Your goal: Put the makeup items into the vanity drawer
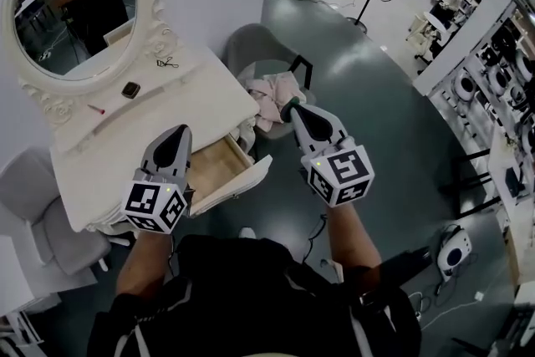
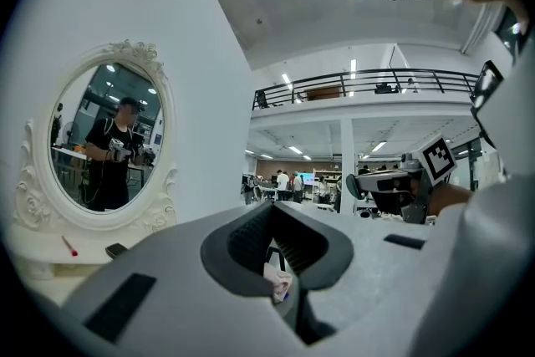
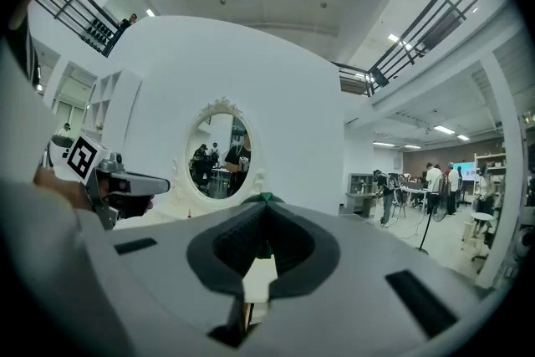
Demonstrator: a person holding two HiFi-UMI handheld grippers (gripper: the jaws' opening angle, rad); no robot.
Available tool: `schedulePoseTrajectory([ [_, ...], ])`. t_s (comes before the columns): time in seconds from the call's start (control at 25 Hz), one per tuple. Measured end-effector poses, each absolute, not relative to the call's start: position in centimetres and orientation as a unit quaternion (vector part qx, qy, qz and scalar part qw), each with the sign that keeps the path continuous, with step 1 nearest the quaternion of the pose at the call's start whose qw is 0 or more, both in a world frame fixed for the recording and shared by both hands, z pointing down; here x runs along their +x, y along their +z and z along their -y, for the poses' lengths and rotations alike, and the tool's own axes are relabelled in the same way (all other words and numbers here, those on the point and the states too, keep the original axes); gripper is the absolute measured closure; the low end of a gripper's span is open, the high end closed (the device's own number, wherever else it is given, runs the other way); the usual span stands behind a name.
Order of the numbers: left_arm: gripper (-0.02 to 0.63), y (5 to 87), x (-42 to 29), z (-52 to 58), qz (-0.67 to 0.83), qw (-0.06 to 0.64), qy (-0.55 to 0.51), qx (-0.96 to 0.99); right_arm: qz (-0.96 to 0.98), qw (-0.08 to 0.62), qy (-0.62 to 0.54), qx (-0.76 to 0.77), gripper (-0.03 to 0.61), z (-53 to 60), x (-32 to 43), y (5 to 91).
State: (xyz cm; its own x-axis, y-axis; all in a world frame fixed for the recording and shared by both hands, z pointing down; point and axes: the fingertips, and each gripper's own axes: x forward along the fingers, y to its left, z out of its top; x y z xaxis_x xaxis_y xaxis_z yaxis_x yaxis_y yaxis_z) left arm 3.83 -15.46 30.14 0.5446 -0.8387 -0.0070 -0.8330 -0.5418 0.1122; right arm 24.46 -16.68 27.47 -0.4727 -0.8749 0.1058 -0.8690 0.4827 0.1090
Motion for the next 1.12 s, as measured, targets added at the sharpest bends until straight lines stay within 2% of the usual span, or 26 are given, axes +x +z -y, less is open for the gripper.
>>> schedulePoseTrajectory([
  [0.48,0.611,34.9,1.9,18.0,0.504,0.087,0.021,0.859,0.883,0.121,0.028,0.453,0.574,21.7,21.1,34.9],
  [1.12,0.611,45.3,-1.3,17.7,0.528,0.151,0.071,0.833,0.906,0.237,0.09,0.338,0.574,24.2,15.8,52.2],
])
